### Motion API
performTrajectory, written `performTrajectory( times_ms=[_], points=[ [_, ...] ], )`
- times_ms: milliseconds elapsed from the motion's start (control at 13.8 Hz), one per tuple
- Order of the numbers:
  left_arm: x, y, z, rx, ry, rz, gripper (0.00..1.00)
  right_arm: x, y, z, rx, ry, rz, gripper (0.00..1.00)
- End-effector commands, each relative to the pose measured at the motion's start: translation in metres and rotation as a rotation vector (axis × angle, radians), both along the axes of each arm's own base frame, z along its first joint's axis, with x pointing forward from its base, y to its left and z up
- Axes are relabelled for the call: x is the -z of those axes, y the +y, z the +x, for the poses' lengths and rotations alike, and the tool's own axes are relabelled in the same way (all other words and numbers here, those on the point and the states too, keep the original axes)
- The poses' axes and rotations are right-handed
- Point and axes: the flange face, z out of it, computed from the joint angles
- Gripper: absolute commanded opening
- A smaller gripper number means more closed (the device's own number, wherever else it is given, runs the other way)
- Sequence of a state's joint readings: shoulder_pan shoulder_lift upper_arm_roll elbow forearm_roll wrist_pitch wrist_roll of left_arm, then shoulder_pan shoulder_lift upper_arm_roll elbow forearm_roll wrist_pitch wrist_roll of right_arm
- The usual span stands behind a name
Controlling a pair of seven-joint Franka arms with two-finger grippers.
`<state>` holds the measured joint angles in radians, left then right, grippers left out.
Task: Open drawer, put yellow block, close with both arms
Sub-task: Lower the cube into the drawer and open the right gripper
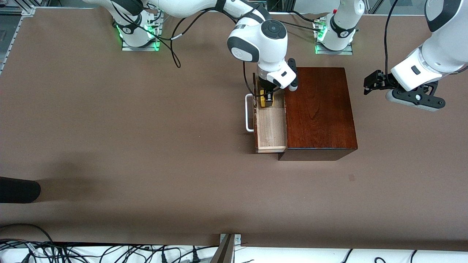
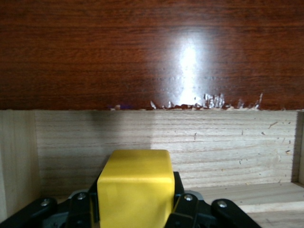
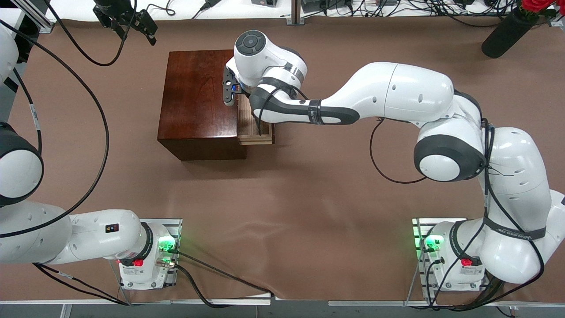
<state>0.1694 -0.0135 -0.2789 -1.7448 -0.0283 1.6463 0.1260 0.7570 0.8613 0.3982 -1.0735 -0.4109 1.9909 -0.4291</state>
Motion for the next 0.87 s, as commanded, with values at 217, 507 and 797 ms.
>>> performTrajectory(
  times_ms=[217, 507, 797],
  points=[
    [-0.005, -0.001, 0.005, 0.026, 0.004, 0.014, 1.00, 0.015, 0.001, 0.006, -0.013, -0.009, -0.033, 0.00],
    [-0.005, -0.001, 0.005, 0.025, 0.005, 0.013, 1.00, 0.027, -0.001, 0.009, -0.020, -0.004, -0.049, 0.00],
    [-0.005, -0.001, 0.005, 0.024, 0.005, 0.013, 1.00, 0.033, -0.002, 0.009, -0.007, 0.001, -0.052, 0.98]
  ],
)
